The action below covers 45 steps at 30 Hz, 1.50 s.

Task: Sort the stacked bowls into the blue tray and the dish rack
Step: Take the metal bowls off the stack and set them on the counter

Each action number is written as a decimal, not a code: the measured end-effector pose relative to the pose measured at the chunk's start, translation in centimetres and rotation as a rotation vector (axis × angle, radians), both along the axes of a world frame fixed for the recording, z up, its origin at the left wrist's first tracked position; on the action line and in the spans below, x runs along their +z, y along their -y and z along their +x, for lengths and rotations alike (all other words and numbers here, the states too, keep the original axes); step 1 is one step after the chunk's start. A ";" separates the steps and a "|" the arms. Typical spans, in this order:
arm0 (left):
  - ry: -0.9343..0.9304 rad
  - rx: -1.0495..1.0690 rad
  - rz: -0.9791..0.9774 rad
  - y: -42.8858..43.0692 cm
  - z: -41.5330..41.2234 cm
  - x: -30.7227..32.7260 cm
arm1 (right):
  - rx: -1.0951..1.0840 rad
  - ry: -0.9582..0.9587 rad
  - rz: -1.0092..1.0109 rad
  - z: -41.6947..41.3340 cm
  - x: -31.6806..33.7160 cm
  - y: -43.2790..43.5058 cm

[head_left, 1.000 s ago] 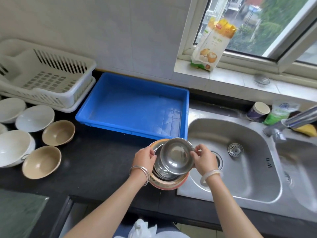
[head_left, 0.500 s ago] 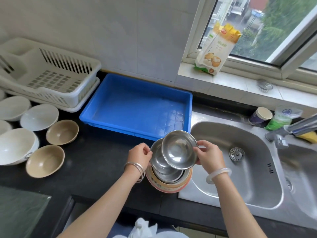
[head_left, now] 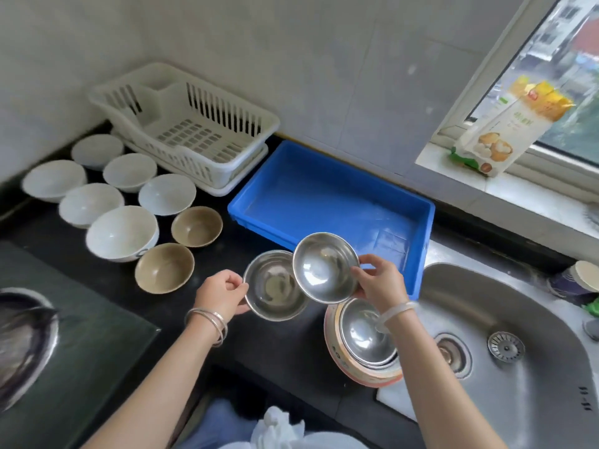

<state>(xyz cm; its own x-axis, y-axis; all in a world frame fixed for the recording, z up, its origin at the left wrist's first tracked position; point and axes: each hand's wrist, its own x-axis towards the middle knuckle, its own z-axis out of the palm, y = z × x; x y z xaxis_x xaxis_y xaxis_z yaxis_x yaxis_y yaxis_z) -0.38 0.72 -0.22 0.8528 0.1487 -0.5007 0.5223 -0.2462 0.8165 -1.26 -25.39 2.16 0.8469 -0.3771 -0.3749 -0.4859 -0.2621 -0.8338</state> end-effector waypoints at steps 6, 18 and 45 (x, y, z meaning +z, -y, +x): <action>-0.098 0.185 -0.001 -5.9 -1.8 -2.9 | 0.141 -0.079 0.029 4.3 -3.6 -5.7; -0.174 0.356 -0.003 -10.7 -2.6 -6.1 | 0.214 -0.250 -0.021 9.4 -9.0 -13.2; -0.216 0.317 0.005 -11.7 -2.1 -7.2 | 0.096 -0.295 0.195 10.4 -10.2 -15.3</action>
<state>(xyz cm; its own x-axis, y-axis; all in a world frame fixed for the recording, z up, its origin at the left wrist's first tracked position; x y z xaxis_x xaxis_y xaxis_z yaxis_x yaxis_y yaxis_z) -2.50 12.43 -7.39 0.6389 0.3910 -0.6624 0.7331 -0.0486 0.6784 9.17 -10.07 -8.05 0.7195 -0.1986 -0.6655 -0.6940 -0.1685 -0.7000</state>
